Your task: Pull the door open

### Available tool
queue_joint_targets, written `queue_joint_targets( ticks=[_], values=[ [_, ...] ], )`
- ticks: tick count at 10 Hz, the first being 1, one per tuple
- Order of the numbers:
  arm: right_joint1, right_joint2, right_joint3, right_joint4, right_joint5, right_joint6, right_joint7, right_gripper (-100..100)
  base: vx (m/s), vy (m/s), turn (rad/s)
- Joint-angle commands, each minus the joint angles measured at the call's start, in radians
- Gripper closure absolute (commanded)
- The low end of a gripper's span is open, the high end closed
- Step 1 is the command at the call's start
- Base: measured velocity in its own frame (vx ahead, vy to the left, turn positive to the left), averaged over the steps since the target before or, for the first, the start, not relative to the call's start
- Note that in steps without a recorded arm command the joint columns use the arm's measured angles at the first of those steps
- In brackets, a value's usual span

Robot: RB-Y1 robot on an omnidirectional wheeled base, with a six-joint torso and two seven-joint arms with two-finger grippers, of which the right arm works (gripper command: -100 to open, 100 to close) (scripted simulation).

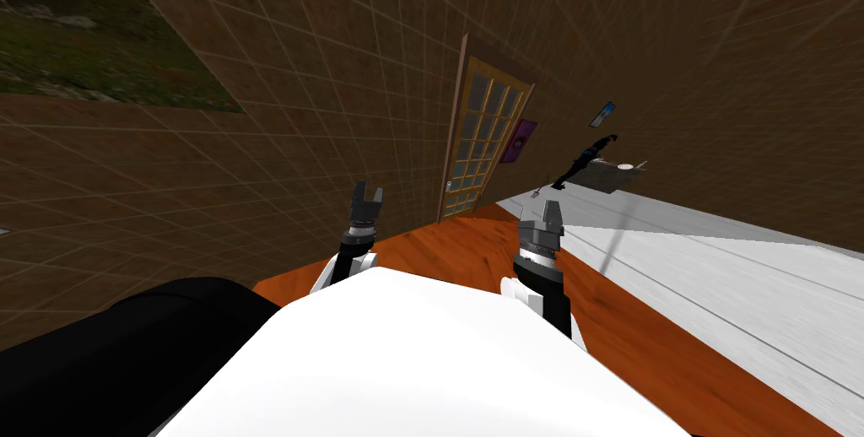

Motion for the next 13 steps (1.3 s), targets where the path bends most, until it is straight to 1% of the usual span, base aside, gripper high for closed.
queue_joint_targets(
  ticks=[1, 3, 8, 13],
  values=[
    [-0.011, -0.007, -0.003, 0.030, 0.007, -0.007, 0.021, -100, 0.044, 0.002, 0.062],
    [-0.032, -0.019, -0.007, 0.083, 0.019, -0.020, 0.057, -100, 0.121, -0.035, 0.066],
    [-0.067, -0.035, -0.015, 0.176, 0.040, -0.043, 0.122, -100, 0.088, -0.026, 0.047],
    [-0.113, -0.051, -0.025, 0.297, 0.067, -0.073, 0.206, -100, 0.085, -0.031, 0.059]
  ],
)
